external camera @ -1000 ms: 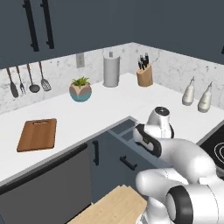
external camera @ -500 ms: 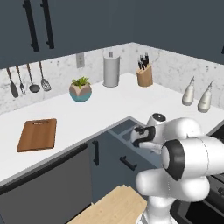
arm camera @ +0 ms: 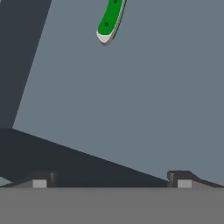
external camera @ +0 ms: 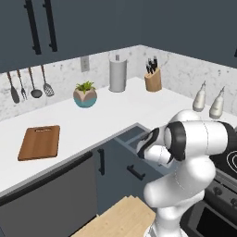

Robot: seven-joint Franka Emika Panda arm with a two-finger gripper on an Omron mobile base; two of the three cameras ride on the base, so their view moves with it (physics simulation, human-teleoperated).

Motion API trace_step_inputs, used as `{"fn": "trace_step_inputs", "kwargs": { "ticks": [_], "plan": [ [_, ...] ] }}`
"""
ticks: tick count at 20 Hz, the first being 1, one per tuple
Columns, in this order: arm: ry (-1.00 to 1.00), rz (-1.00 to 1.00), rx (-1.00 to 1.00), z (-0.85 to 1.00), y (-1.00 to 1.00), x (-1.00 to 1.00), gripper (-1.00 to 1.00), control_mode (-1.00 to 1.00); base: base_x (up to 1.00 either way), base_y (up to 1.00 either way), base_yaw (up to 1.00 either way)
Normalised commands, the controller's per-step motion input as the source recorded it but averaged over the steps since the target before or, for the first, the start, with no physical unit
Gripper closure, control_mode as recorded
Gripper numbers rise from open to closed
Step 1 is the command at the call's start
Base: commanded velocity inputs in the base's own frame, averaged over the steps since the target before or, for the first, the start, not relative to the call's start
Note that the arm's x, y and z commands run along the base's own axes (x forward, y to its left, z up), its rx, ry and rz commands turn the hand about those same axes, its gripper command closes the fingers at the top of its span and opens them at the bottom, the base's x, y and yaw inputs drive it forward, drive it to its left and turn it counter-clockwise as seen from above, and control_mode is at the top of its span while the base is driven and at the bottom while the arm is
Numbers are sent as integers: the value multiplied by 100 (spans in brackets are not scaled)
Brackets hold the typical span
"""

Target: Pick up the knife from the drawer and place it on the cutting board. Then place the meat from the plate to the cutting board.

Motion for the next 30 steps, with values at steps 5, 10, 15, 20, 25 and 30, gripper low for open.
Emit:
{"fn": "trace_step_inputs", "kwargs": {
  "ticks": [5,10,15,20,25,30],
  "plan": [
    [0,0,0,-37,-6,1,-100,-100,0,0,0],
    [3,0,3,-32,14,-12,-100,-100,0,0,0],
    [9,0,6,-11,54,-49,-100,-100,0,0,0],
    [9,0,3,0,91,-69,-100,-100,0,0,0],
    [11,0,0,0,100,-61,-100,-100,0,0,0],
    [15,0,0,-2,100,-66,-100,-100,0,0,0]
  ]
}}
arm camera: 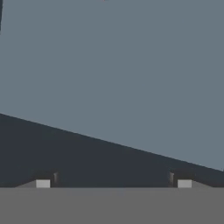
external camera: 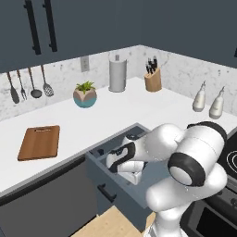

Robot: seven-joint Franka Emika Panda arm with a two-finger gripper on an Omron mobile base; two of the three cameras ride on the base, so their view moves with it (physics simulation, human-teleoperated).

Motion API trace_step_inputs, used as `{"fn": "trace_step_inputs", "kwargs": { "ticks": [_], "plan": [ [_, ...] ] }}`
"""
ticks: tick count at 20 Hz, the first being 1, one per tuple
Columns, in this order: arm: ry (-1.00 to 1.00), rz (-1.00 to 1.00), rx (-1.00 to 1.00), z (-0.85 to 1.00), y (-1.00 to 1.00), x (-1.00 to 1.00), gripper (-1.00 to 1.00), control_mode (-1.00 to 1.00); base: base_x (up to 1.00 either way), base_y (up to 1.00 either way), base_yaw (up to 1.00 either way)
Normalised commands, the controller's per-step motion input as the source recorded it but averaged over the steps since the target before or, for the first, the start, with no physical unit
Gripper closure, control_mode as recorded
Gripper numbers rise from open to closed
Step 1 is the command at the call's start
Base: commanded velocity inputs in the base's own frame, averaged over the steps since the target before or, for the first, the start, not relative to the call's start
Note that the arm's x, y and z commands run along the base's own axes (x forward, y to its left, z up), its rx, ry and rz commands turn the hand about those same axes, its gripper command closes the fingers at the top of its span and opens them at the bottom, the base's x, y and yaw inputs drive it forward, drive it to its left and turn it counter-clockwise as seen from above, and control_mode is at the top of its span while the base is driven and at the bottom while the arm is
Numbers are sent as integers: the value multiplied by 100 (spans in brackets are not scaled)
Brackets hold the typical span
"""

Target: Pick up the knife from the drawer and place it on the cutting board. Then place the meat from the plate to the cutting board.

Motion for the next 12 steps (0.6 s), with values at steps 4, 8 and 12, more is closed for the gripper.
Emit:
{"fn": "trace_step_inputs", "kwargs": {
  "ticks": [4,8,12],
  "plan": [
    [20,0,1,-12,92,-78,-100,-100,0,0,0],
    [17,0,2,15,48,-45,-100,-100,0,0,0],
    [2,2,0,87,-54,37,-100,-100,0,0,0]
  ]
}}
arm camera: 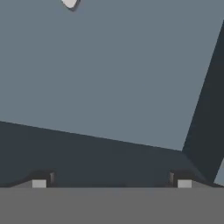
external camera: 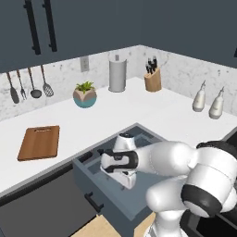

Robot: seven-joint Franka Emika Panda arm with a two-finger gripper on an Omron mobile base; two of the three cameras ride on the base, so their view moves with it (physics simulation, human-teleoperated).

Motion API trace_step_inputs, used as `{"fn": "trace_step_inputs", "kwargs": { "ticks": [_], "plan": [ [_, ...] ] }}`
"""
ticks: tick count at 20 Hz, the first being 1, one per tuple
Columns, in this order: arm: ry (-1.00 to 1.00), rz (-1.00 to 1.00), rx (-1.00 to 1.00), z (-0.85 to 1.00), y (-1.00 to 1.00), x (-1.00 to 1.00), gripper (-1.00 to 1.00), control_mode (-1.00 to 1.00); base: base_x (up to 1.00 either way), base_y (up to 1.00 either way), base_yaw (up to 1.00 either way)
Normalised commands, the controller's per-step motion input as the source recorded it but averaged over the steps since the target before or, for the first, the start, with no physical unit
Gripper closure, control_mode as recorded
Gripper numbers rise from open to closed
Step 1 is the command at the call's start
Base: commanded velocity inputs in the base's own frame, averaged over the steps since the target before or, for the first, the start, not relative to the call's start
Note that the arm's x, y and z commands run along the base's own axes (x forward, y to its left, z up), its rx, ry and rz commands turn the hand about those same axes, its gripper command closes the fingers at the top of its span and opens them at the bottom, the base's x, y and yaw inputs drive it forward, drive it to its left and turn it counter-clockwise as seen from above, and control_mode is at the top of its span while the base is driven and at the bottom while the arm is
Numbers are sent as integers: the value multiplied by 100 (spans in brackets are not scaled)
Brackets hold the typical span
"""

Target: Pick up the knife from the drawer and place it on the cutting board. Then place the meat from the plate to the cutting board.

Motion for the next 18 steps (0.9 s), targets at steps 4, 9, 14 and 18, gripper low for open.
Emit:
{"fn": "trace_step_inputs", "kwargs": {
  "ticks": [4,9,14,18],
  "plan": [
    [0,8,0,84,-90,46,-100,-100,0,0,0],
    [7,3,-5,24,-67,33,-100,-100,0,0,0],
    [11,0,-8,-15,-25,47,-100,-100,0,0,0],
    [8,0,-7,-22,-4,67,-100,-100,0,0,0]
  ]
}}
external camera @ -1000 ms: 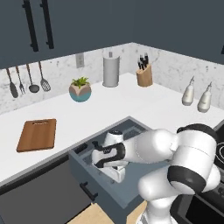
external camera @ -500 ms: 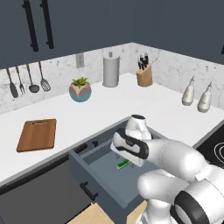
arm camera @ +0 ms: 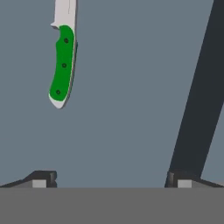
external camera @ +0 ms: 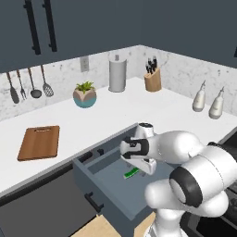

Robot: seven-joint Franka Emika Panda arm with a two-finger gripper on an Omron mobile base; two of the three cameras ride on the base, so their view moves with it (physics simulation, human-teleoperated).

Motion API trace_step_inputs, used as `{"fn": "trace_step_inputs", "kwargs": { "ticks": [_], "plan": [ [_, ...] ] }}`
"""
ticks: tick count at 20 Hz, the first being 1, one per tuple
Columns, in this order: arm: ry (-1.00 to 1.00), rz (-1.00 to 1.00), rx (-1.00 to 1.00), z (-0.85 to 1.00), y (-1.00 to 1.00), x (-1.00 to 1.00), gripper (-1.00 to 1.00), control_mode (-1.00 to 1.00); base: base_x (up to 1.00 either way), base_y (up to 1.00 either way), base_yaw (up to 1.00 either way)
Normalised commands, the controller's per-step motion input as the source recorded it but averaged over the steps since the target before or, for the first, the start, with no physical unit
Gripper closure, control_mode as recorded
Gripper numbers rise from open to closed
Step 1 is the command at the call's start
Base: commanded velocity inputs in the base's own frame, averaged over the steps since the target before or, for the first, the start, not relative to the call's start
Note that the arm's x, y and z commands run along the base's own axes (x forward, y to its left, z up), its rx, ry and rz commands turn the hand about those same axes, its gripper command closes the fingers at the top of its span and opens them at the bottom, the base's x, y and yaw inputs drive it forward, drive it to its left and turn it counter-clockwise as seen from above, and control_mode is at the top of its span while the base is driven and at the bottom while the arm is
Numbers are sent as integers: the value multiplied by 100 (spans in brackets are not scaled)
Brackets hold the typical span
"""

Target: Pick up the knife from the drawer and place it on the cutting board. Then place the meat from the plate to the cutting board.

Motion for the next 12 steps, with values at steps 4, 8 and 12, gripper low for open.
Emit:
{"fn": "trace_step_inputs", "kwargs": {
  "ticks": [4,8,12],
  "plan": [
    [5,0,-7,-35,-3,51,-100,-100,0,0,0],
    [3,0,-4,-34,-3,46,-100,-100,0,0,0],
    [7,0,-1,-38,-9,39,-100,-100,0,0,0]
  ]
}}
